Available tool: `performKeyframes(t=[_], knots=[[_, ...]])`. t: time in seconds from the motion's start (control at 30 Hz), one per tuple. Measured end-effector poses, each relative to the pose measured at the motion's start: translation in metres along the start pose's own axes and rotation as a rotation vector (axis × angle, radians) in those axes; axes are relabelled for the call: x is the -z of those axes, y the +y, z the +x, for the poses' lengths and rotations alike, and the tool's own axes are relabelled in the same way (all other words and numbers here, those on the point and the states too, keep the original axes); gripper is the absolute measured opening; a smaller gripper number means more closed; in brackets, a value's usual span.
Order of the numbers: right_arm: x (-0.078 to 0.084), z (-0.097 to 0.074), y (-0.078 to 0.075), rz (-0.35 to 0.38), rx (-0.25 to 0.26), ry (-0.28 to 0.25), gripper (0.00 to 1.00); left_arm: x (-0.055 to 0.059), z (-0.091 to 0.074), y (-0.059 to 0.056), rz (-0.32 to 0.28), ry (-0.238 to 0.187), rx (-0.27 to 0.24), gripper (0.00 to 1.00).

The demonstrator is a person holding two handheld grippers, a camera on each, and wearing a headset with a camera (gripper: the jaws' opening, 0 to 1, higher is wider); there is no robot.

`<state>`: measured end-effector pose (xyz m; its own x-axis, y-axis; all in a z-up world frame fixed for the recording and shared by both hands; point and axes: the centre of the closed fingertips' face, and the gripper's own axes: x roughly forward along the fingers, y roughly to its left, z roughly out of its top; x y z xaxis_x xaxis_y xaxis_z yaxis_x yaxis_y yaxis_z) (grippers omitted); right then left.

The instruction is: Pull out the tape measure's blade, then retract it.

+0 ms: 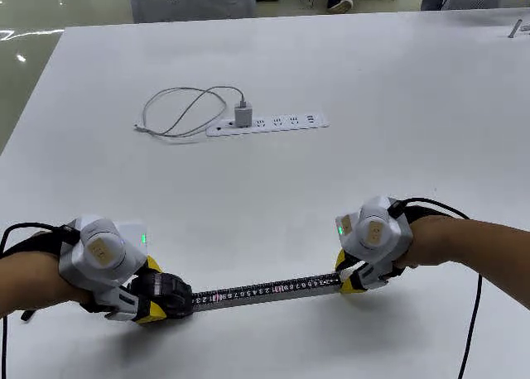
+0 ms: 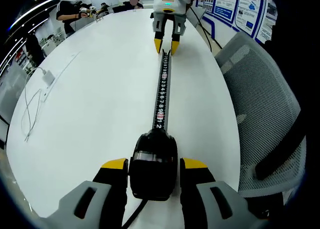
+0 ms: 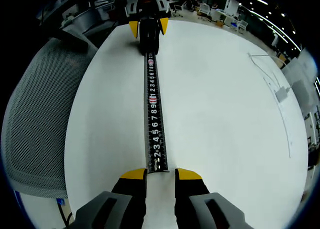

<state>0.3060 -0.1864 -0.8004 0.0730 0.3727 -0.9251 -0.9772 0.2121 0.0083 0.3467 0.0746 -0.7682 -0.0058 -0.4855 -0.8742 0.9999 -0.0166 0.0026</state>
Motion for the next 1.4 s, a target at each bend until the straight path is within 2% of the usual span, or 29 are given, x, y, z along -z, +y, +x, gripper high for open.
performKeyframes(t=[0.1, 0.2, 0.27, 0.57, 0.73, 0.8, 0.9, 1.1, 1.2, 1.33, 1.4], knots=[[-0.001, -0.005, -0.002, 0.015, 0.016, -0.017, 0.21, 0.003, -0.002, 0.0, -0.012, 0.011, -0.005, 0.4], [-0.003, -0.009, 0.001, 0.024, 0.015, -0.037, 0.25, -0.001, -0.006, -0.001, -0.041, -0.016, -0.004, 0.44], [-0.003, -0.011, 0.002, 0.026, 0.02, -0.037, 0.26, -0.006, -0.008, -0.003, -0.015, -0.044, -0.001, 0.47], [-0.005, -0.013, 0.006, 0.049, 0.033, -0.045, 0.36, -0.01, -0.012, -0.007, -0.078, -0.068, -0.009, 0.63], [-0.005, -0.014, 0.007, 0.072, 0.039, -0.056, 0.43, -0.008, -0.011, -0.01, -0.107, -0.072, -0.002, 0.67], [-0.004, -0.014, 0.008, 0.079, 0.044, -0.057, 0.45, -0.007, -0.011, -0.009, -0.101, -0.077, -0.007, 0.69], [-0.003, -0.015, 0.01, 0.084, 0.049, -0.057, 0.5, -0.009, -0.01, -0.012, -0.111, -0.089, 0.008, 0.76], [0.0, -0.014, 0.013, 0.099, 0.05, -0.059, 0.57, -0.006, -0.009, -0.011, -0.117, -0.09, -0.016, 0.89], [-0.003, -0.016, 0.016, 0.116, 0.048, -0.08, 0.58, -0.004, -0.01, -0.012, -0.118, -0.098, -0.02, 0.99], [-0.005, -0.017, 0.017, 0.128, 0.053, -0.091, 0.64, -0.001, -0.01, -0.016, -0.131, -0.089, -0.007, 0.99], [-0.007, -0.018, 0.017, 0.138, 0.06, -0.106, 0.67, 0.0, -0.011, -0.015, -0.154, -0.099, -0.027, 0.99]])
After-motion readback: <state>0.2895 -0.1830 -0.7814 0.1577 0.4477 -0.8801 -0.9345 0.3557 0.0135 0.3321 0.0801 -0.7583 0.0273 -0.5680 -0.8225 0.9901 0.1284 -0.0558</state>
